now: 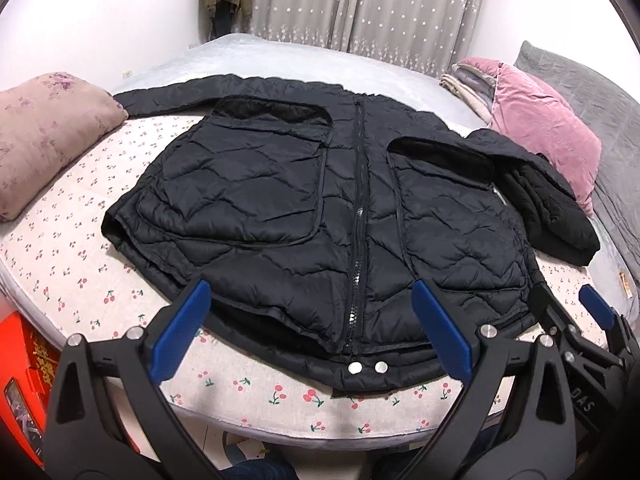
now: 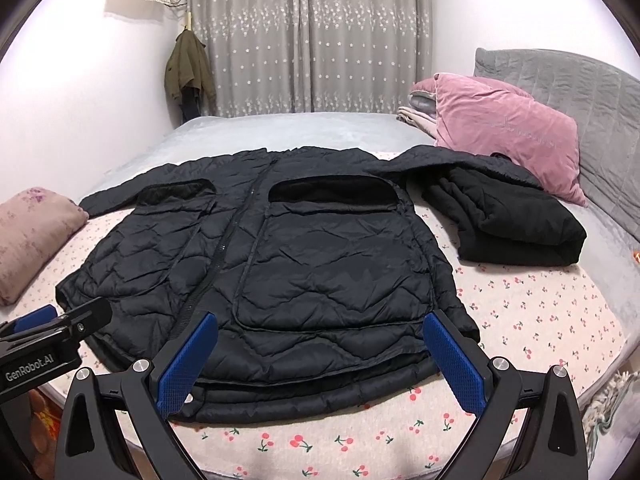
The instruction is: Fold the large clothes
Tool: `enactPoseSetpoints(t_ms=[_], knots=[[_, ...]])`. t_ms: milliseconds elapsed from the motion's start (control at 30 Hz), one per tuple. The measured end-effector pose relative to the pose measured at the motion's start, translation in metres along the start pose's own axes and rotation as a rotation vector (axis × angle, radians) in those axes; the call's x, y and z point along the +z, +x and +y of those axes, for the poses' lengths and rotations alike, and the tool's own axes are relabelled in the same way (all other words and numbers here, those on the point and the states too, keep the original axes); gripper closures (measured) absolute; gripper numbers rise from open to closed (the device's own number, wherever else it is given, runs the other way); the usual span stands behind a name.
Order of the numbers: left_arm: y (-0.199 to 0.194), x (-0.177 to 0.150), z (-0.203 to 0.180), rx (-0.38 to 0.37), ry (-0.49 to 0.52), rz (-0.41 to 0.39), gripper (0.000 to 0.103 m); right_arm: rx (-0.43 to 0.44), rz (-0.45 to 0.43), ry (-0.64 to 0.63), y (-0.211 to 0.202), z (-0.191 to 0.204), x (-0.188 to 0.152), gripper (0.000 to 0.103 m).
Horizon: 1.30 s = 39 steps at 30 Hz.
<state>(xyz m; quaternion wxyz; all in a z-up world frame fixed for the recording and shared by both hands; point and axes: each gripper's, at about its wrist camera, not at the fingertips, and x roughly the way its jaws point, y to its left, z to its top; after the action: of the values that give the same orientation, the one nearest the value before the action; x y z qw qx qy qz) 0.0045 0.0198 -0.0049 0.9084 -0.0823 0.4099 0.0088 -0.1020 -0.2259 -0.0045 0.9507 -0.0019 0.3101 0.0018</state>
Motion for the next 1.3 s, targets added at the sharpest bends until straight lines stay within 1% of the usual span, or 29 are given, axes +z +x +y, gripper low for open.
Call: enactPoseSetpoints(t_ms=[133, 200, 300, 367, 433, 533, 633, 700, 767, 800, 867, 900, 933, 967, 1000, 1033, 1100, 1167, 1233, 1267, 1300], knots=[[0.005, 0.003, 0.006, -0.029, -0.02, -0.006, 0.003, -0.028, 0.033, -0.029, 0.009, 0.0, 0.0, 0.0], [0.009, 0.005, 0.011, -0.036, -0.038, 0.002, 0.003, -0.025, 0.056, -0.026, 0.016, -0.001, 0.0, 0.0], [0.011, 0.006, 0.019, -0.051, -0.064, -0.002, 0.003, -0.052, 0.064, -0.045, 0.023, -0.002, 0.001, 0.0], [0.012, 0.006, 0.021, -0.042, -0.062, -0.008, 0.003, -0.062, 0.069, -0.058, 0.025, -0.001, 0.001, 0.0], [0.014, 0.007, 0.024, -0.035, -0.062, -0.008, 0.003, -0.054, 0.057, -0.055, 0.026, 0.0, 0.001, 0.0], [0.017, 0.008, 0.032, -0.048, -0.07, 0.007, 0.003, -0.051, 0.064, -0.059, 0.028, 0.001, 0.002, 0.0], [0.02, 0.01, 0.045, -0.027, -0.073, 0.015, 0.003, -0.058, 0.077, -0.068, 0.035, 0.002, 0.002, 0.0], [0.022, 0.014, 0.061, 0.016, -0.091, 0.007, 0.003, -0.025, 0.107, -0.06, 0.042, -0.005, 0.004, 0.0], [0.025, 0.021, 0.085, 0.073, -0.133, 0.012, 0.003, 0.012, 0.141, 0.007, 0.051, -0.024, 0.008, 0.0], [0.028, 0.023, 0.095, 0.084, -0.154, 0.024, 0.006, 0.034, 0.158, 0.059, 0.057, -0.037, 0.01, 0.0], [0.036, 0.027, 0.122, 0.076, -0.23, 0.055, 0.009, 0.087, 0.224, 0.216, 0.072, -0.074, 0.011, 0.0], [0.041, 0.028, 0.132, 0.067, -0.256, 0.061, 0.01, 0.11, 0.261, 0.314, 0.08, -0.096, 0.01, 0.0], [0.046, 0.029, 0.14, 0.065, -0.275, 0.073, 0.011, 0.127, 0.288, 0.379, 0.085, -0.111, 0.008, 0.0], [0.054, 0.032, 0.15, 0.064, -0.3, 0.105, 0.015, 0.148, 0.316, 0.435, 0.09, -0.123, 0.006, 0.0], [0.058, 0.033, 0.156, 0.069, -0.311, 0.113, 0.019, 0.17, 0.342, 0.479, 0.094, -0.131, 0.004, 0.0], [0.064, 0.036, 0.163, 0.08, -0.325, 0.13, 0.02, 0.193, 0.344, 0.525, 0.099, -0.143, 0.003, 0.0], [0.077, 0.042, 0.175, 0.076, -0.347, 0.145, 0.02, 0.19, 0.361, 0.569, 0.105, -0.151, 0.0, 0.0], [0.094, 0.047, 0.184, 0.084, -0.36, 0.185, 0.023, 0.194, 0.383, 0.582, 0.111, -0.154, -0.002, 0.001], [0.113, 0.05, 0.189, 0.107, -0.367, 0.243, 0.031, 0.191, 0.411, 0.568, 0.117, -0.15, -0.004, 0.005], [0.122, 0.05, 0.191, 0.113, -0.379, 0.263, 0.038, 0.19, 0.437, 0.557, 0.123, -0.146, -0.005, 0.006], [0.125, 0.049, 0.19, 0.119, -0.379, 0.261, 0.039, 0.194, 0.452, 0.557, 0.128, -0.147, -0.006, 0.01]])
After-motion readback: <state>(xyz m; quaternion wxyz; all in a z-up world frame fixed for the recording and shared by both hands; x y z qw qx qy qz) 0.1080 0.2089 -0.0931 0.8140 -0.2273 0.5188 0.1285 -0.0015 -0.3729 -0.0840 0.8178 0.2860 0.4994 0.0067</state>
